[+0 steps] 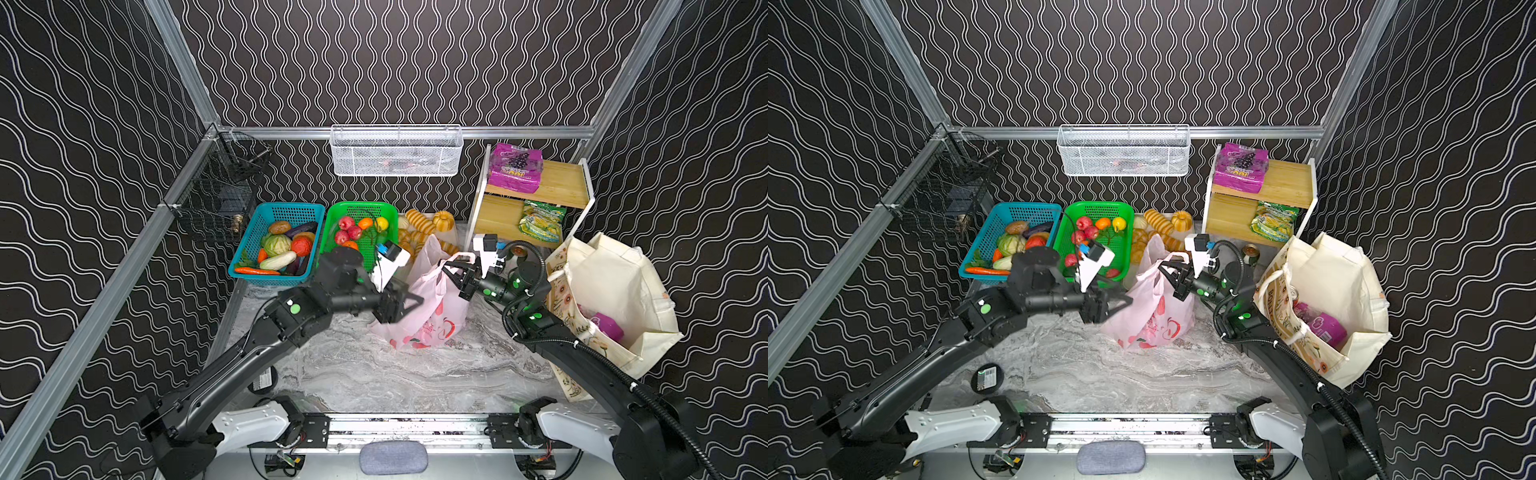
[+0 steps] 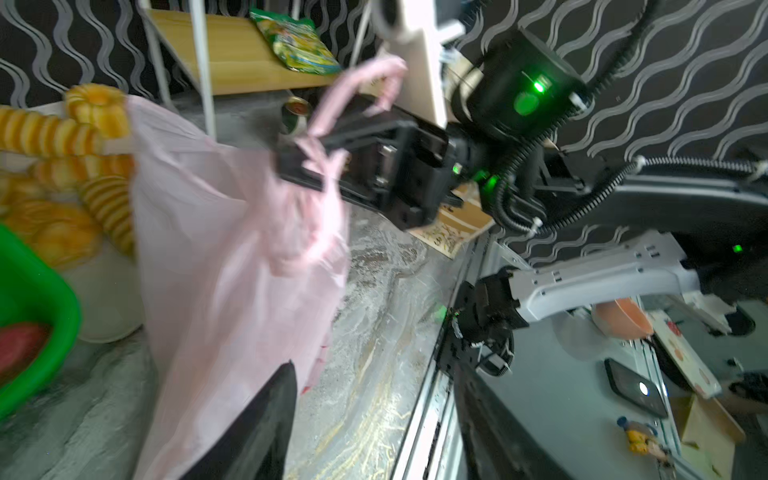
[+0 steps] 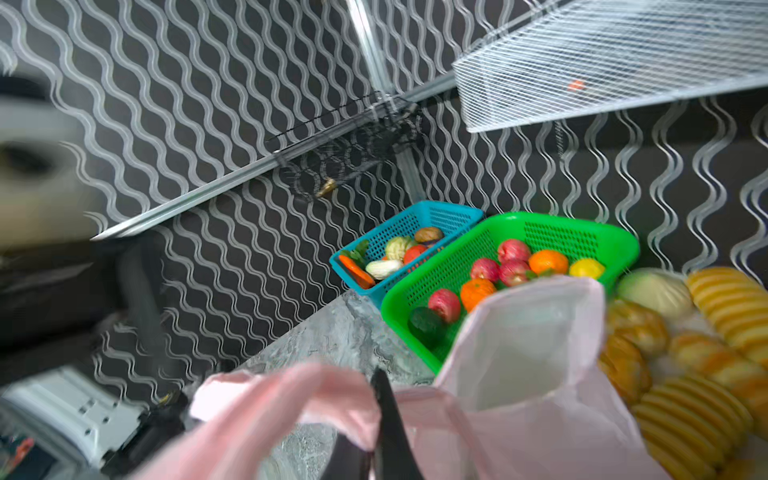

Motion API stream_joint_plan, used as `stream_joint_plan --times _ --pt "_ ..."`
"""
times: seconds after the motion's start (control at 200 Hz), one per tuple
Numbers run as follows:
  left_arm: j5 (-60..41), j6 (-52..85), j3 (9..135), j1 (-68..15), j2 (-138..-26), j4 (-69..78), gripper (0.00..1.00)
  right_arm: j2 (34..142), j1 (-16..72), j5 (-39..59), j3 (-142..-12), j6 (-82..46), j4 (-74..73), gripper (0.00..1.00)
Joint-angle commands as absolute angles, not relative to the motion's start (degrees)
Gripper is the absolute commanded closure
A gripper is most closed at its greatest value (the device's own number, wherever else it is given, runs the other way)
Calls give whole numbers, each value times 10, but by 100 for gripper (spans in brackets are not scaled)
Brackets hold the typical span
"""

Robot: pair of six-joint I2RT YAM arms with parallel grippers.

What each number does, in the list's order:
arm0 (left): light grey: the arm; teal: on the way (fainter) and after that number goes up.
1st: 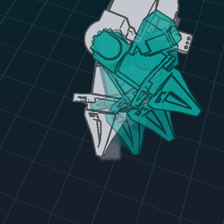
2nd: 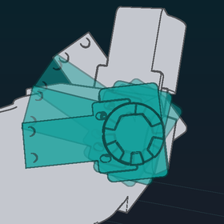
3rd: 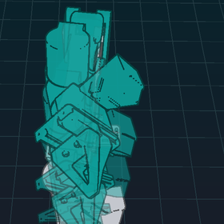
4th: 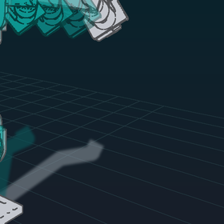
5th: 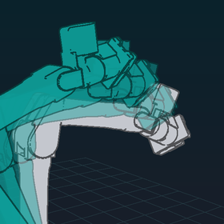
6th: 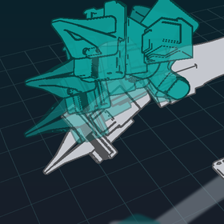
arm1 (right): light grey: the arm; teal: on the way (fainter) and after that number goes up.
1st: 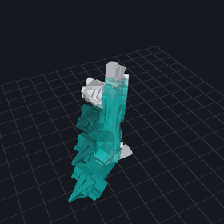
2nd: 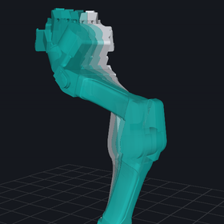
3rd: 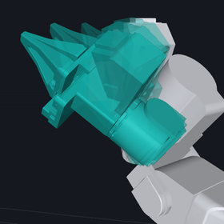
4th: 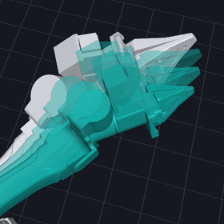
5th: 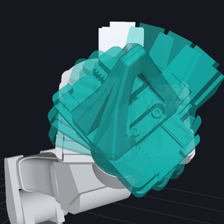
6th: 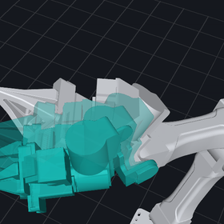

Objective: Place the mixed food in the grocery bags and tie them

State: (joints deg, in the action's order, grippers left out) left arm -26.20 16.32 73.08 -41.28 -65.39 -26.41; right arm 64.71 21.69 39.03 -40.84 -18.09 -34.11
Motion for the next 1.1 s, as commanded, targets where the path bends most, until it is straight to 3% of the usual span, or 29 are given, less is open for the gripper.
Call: stream_joint_plan --times 0.0,0.075,0.26,0.5,0.716,0.936,1.096 --pt "-423 210 737 -347 -660 -177 32 644 215 438 -402 -130 -394 100" --pt "-494 263 744 -304 -688 -106 31 645 214 476 -408 -109 -390 100" --pt "-550 253 816 -284 -819 -170 61 653 213 503 -421 -111 -382 100" --pt "-576 185 846 -306 -875 -201 61 654 212 506 -419 -116 -383 100" --pt "-553 128 881 -345 -901 -252 42 656 212 476 -435 -132 -333 100" --pt "-520 225 819 -345 -854 -169 20 661 212 456 -470 -111 -221 100" --pt "-519 277 804 -345 -846 -131 13 655 212 425 -493 -110 -150 100"
